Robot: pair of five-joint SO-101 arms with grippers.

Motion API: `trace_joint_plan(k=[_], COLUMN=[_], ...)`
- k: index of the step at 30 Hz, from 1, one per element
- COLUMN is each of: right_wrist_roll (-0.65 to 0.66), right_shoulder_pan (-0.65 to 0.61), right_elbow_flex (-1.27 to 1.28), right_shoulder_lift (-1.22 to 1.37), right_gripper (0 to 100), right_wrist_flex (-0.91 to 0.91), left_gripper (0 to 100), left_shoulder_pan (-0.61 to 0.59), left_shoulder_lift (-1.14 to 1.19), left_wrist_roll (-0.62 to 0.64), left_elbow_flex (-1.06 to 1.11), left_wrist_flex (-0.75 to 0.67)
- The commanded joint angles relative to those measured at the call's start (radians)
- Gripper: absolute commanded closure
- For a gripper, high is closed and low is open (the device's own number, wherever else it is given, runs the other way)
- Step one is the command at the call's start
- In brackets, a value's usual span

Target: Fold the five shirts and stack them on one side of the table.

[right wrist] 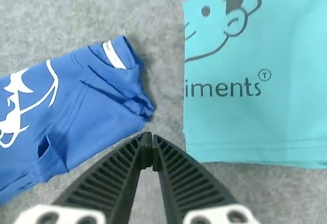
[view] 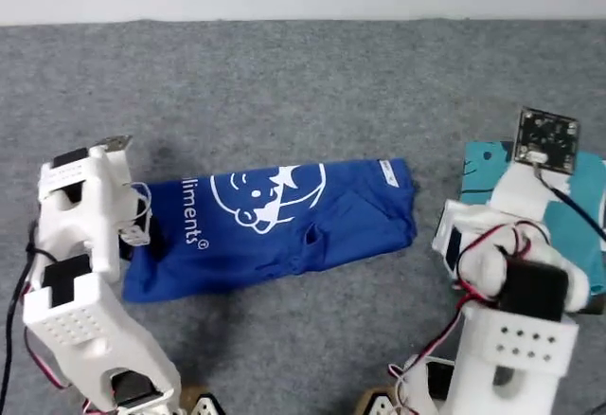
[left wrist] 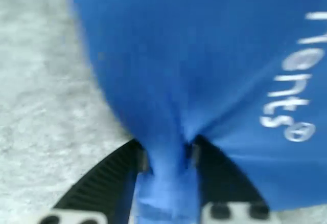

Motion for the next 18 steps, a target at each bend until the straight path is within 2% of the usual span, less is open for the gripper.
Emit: trace_joint_plan(k=[1,7,10,14,18], right_wrist_roll=[0.009,0.009,0.008,0.005,0.005], right_shoulder_pan=[0.013,0.013,0.013,0.015,0.015], right_elbow_flex=[-0.054,-0.054,-0.054,-0.052,-0.048], right_shoulder_lift=[-0.039,-0.048,-0.047,-0.042,-0.042], right_gripper=[99.1,99.1,99.1,99.1,99.1], right_wrist_flex=[0.007,0.007,0.007,0.007,0.007], left_gripper=[99,99,99,99,99], left_shoulder_pan=[-0.017,-0.101,-0.109,-0.089,-0.011], left_shoulder_lift=[0.017,-0.095,-0.181,-0.313,-0.427], left_wrist_roll=[0.008,-0.012,-0.057,-0.097,-0.112], left_elbow_flex=[0.001,0.001,0.001,0.001,0.001], left_wrist_flex=[-0.044,-0.038,0.012,0.086,0.160])
